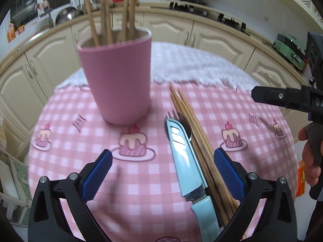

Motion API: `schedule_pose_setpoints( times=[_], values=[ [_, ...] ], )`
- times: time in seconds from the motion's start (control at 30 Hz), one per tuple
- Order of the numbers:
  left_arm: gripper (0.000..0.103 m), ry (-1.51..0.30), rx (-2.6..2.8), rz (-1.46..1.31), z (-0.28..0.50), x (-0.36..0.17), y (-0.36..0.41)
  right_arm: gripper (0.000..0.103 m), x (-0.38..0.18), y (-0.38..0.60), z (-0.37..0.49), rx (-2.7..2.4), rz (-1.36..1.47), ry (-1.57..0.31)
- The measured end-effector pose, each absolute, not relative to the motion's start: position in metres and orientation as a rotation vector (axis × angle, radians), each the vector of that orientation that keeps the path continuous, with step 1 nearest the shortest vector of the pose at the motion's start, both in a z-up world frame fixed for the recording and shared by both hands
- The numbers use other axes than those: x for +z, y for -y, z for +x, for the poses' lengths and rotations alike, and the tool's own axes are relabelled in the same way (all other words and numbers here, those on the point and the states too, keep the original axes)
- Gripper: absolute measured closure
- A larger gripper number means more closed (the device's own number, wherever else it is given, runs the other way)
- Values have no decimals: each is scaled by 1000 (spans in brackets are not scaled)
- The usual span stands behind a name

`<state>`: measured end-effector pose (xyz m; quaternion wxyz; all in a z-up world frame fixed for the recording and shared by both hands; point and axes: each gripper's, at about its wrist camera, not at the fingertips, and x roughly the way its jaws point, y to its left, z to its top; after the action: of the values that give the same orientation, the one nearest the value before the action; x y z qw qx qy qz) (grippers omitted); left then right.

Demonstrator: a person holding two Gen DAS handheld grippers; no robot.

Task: Organize utensils
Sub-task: 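Lower the left gripper onto the light blue knife and grasp it while the right gripper grasps a chopstick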

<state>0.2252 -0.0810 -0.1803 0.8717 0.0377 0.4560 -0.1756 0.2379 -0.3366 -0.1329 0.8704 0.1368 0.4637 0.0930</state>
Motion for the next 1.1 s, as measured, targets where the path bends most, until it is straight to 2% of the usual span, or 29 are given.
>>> schedule_pose_setpoints(
  times=[0.2,0.27,0.4,0.7,1.1],
  values=[
    [5,-998,-388,65,229,-191,89,6,-145,330,238,192,256,-1011],
    [14,-1010,-392,61,231,-193,89,6,-148,325,239,192,235,-1020],
    [18,-1015,-390,68,232,-197,90,6,-156,307,242,214,163,-1046],
    [19,-987,-363,115,225,-198,81,6,-176,266,259,195,-46,-1104],
    [19,-970,-348,131,220,-197,76,7,-182,252,269,157,-129,-1150]
  ],
)
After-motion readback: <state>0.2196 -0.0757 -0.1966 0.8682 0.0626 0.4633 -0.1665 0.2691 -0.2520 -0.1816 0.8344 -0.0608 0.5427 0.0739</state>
